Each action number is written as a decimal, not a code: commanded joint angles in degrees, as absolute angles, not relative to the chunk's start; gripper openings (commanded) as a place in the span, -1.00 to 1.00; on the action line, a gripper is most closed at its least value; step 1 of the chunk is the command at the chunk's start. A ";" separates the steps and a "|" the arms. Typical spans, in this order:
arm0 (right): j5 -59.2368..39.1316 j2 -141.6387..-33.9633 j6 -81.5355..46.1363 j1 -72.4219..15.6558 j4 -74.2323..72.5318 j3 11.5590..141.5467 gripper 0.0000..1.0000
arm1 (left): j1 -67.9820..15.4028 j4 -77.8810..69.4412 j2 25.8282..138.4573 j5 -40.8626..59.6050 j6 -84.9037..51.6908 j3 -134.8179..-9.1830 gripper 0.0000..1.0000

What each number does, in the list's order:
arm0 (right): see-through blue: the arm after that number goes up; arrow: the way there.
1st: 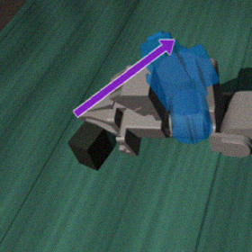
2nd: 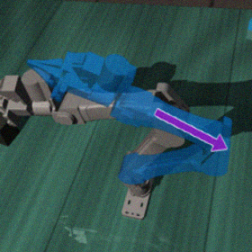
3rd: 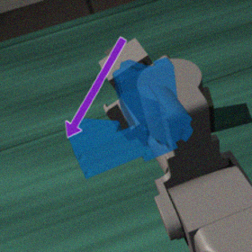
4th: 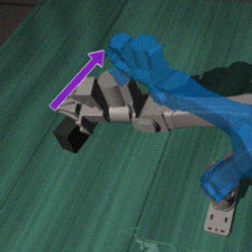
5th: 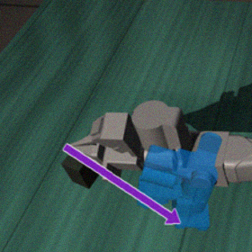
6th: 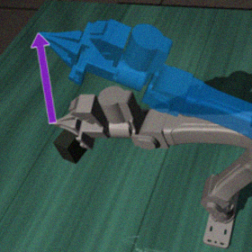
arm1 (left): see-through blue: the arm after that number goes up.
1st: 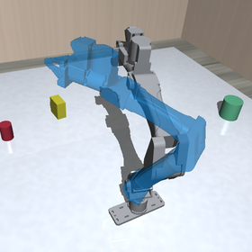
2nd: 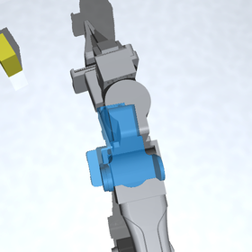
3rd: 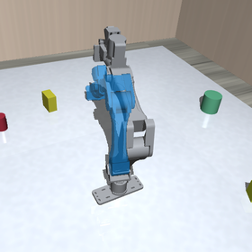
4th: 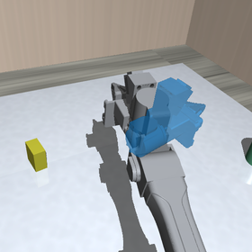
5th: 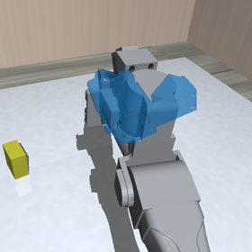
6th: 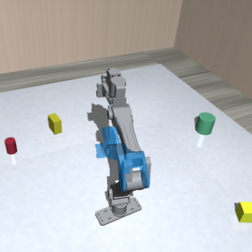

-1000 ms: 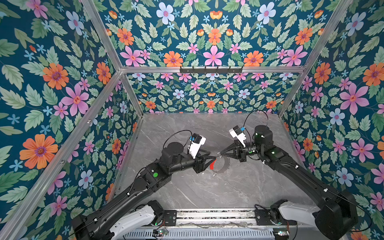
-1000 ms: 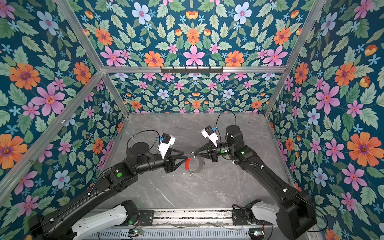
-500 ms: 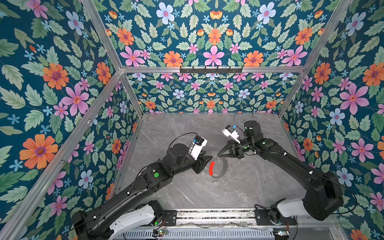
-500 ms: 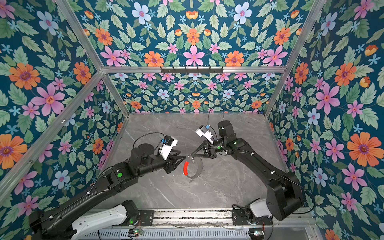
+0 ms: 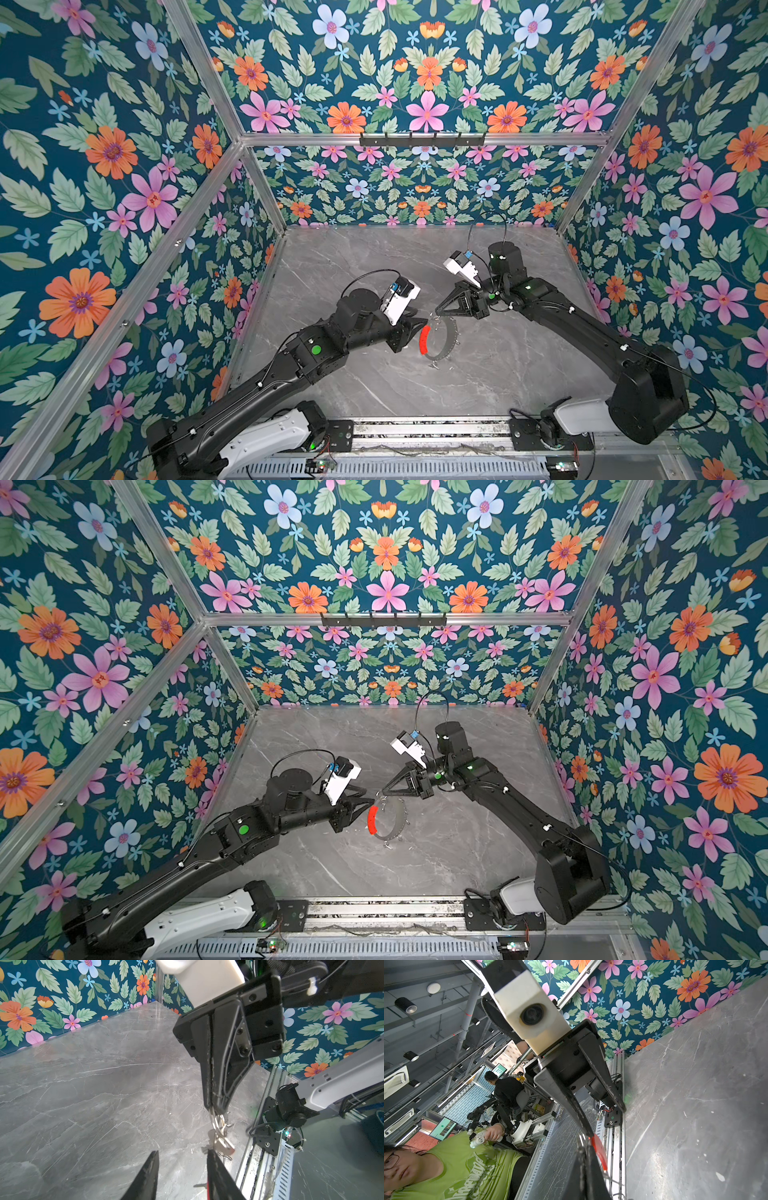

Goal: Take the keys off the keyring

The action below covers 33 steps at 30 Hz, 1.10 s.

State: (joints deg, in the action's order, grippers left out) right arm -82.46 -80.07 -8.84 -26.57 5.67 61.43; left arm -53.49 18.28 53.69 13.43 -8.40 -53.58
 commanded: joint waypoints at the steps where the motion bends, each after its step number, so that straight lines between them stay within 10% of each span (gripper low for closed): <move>1: -83.32 -79.94 -8.62 -26.76 3.85 61.51 -1.00 | -53.44 17.08 53.14 14.67 -7.02 -54.04 -0.21; 33: -80.83 -81.12 -3.88 -28.00 10.19 64.51 -1.00 | -53.35 29.79 60.37 21.43 -19.21 -65.63 -0.70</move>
State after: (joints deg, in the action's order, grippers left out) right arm -81.10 -81.03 -5.17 -27.88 10.46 63.99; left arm -53.34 28.29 60.31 19.79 -16.82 -65.19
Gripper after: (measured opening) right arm 0.052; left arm 0.139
